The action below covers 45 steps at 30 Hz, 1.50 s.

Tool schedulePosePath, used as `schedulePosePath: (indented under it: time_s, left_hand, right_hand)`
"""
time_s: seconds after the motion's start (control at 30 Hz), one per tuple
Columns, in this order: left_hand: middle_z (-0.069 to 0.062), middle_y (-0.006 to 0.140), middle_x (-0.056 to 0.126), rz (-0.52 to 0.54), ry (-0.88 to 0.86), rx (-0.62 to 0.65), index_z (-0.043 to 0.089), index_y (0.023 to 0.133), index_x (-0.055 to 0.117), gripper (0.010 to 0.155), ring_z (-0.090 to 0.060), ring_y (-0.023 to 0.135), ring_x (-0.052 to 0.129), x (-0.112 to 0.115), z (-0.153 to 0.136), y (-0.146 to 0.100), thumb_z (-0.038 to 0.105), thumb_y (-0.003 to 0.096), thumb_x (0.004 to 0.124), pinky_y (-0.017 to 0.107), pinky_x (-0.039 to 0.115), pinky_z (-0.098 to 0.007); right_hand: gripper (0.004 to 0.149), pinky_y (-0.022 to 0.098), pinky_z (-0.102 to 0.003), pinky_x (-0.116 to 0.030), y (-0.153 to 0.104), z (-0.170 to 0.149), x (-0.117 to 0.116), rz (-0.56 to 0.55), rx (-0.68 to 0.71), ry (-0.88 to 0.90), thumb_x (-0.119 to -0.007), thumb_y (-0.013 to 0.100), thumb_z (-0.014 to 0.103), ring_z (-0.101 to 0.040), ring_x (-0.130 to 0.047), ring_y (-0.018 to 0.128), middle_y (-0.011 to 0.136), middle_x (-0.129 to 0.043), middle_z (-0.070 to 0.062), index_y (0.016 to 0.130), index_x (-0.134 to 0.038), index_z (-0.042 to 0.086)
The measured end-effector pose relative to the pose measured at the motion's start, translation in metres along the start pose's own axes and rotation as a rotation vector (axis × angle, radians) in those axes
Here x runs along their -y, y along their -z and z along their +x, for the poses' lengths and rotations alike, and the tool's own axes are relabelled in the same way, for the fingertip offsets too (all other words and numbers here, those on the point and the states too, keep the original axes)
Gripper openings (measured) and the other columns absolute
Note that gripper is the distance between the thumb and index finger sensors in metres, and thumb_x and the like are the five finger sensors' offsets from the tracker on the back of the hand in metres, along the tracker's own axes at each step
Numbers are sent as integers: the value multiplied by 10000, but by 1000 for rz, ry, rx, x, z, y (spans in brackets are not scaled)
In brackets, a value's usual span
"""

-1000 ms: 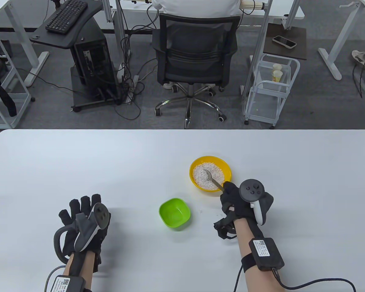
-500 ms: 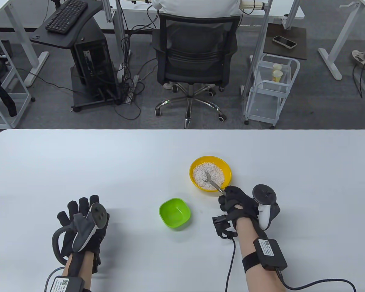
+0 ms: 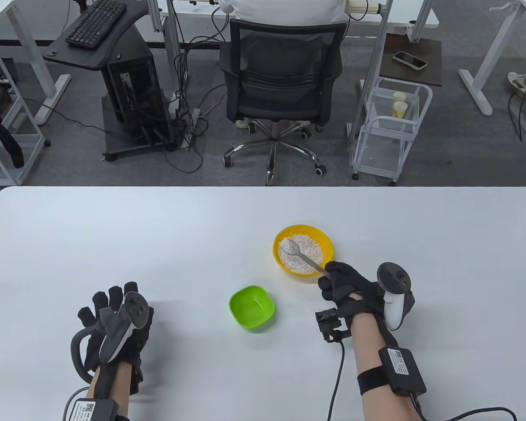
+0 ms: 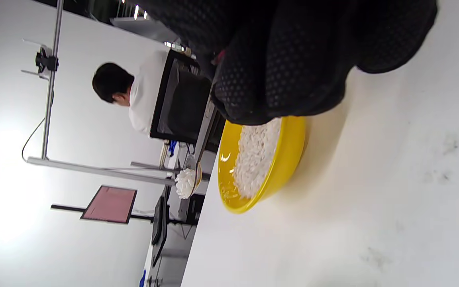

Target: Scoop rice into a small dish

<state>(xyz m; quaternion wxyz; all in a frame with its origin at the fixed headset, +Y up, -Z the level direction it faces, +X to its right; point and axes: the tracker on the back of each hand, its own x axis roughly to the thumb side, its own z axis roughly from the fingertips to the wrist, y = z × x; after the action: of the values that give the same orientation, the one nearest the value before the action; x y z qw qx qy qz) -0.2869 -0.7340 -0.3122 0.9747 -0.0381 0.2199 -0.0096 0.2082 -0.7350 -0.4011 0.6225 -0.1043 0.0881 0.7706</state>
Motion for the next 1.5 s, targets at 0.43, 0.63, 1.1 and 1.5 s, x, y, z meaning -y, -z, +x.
schedulePosePath:
  time_s: [0.43, 0.63, 1.1, 1.5]
  left_hand:
    - [65, 1249, 523, -3, 17, 0, 435, 1103, 393, 705, -276, 1181, 443, 2, 4, -1, 621, 472, 648, 838, 361, -618]
    - [67, 1249, 520, -13, 27, -2, 435, 1103, 393, 704, -277, 1181, 440, 2, 4, -2, 622, 473, 646, 838, 358, -619]
    - [69, 1249, 523, -18, 28, -1, 433, 1104, 386, 707, -276, 1182, 437, 3, 5, -1, 621, 474, 646, 839, 358, -617]
    - [71, 1249, 525, -16, 27, 2, 434, 1103, 385, 707, -276, 1182, 437, 4, 6, -2, 622, 473, 646, 838, 357, -617]
  right_hand:
    - [435, 579, -720, -621, -5, 11, -31, 363, -34, -326, -692, 568, 110, -431, -931, 500, 676, -970, -209, 982, -735, -15]
    - [451, 599, -733, -589, -10, 19, -46, 361, 30, -457, -722, 560, 97, -457, -906, 571, 733, -949, -214, 1003, -723, 18]
    - [420, 613, -744, -561, -13, 25, -45, 248, 143, -456, -746, 551, 89, -489, -867, 670, 810, -917, -228, 967, -797, 91]
    - [412, 617, -732, -578, -21, 36, -33, 72, 296, -356, -754, 552, 130, -451, -895, 710, 843, -929, -172, 960, -807, 143]
